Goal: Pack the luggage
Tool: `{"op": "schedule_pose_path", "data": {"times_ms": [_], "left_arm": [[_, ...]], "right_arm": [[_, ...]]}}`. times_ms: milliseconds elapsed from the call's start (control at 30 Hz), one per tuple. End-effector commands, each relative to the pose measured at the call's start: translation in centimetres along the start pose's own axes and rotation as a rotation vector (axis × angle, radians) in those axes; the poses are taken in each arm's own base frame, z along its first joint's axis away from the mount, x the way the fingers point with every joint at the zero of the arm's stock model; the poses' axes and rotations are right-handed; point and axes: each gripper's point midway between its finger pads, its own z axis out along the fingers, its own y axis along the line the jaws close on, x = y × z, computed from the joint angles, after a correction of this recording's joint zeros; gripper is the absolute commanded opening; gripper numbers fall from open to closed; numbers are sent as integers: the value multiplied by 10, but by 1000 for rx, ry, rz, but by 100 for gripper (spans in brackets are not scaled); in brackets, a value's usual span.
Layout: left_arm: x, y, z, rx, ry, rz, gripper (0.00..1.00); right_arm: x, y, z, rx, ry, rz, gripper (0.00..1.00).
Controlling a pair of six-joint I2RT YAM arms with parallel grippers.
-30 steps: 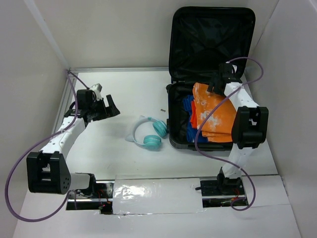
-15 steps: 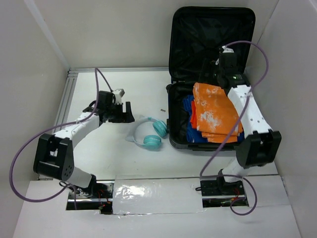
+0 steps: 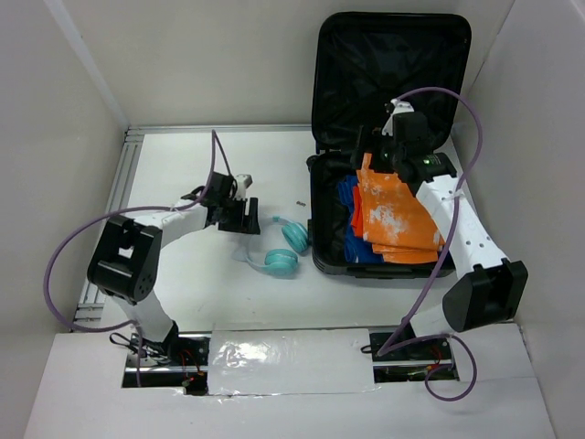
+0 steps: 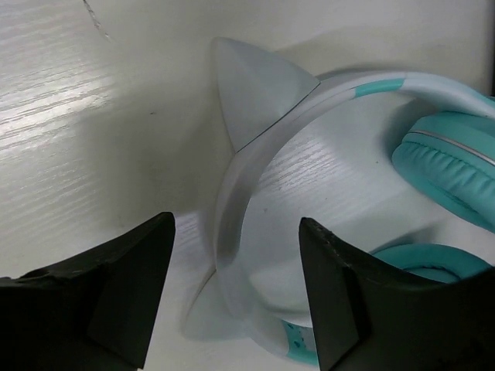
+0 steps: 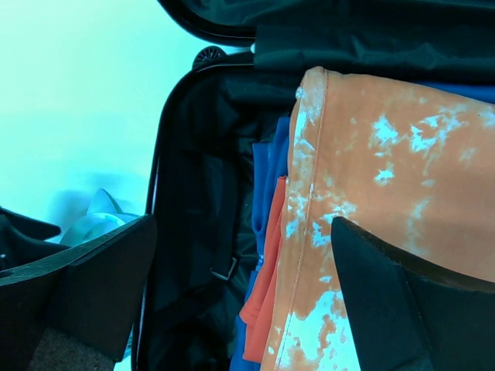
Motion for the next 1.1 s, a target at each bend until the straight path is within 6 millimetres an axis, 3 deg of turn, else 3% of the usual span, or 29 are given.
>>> {"op": "schedule_pose_path", "data": {"times_ms": [0, 267, 467, 600, 667, 700, 800, 833, 967, 1067], "left_arm": [[-17, -4, 8, 19, -37, 49, 77], [-5, 0, 27, 29, 23, 34, 67], [-1, 0, 33, 39, 35, 21, 34], [-1, -1, 34, 24, 33, 28, 12], [-3, 1, 28, 0, 37, 26, 0], [-5, 0, 23, 2, 31, 40, 0], [-33, -5, -2, 1, -52, 92, 0], [-39, -9, -9, 6, -79, 111, 0], [-73, -19, -60, 14, -227, 184, 0], [-81, -17, -80, 11, -270, 190, 0]], "right_arm": [[-8, 10, -2, -23, -35, -20, 100], [-16, 21, 6, -20, -50, -26, 100], [-15, 44, 17, -68, -41, -59, 100], [-15, 69, 19, -125, -47, -84, 100], [-15, 87, 23, -170, -45, -99, 100], [-8, 98, 28, -193, -29, -96, 100], [-17, 129, 30, -273, -57, -83, 100], [-9, 146, 35, -300, -41, -101, 100], [-13, 178, 48, -291, -39, -95, 100], [3, 196, 65, -296, 8, -120, 99]]}}
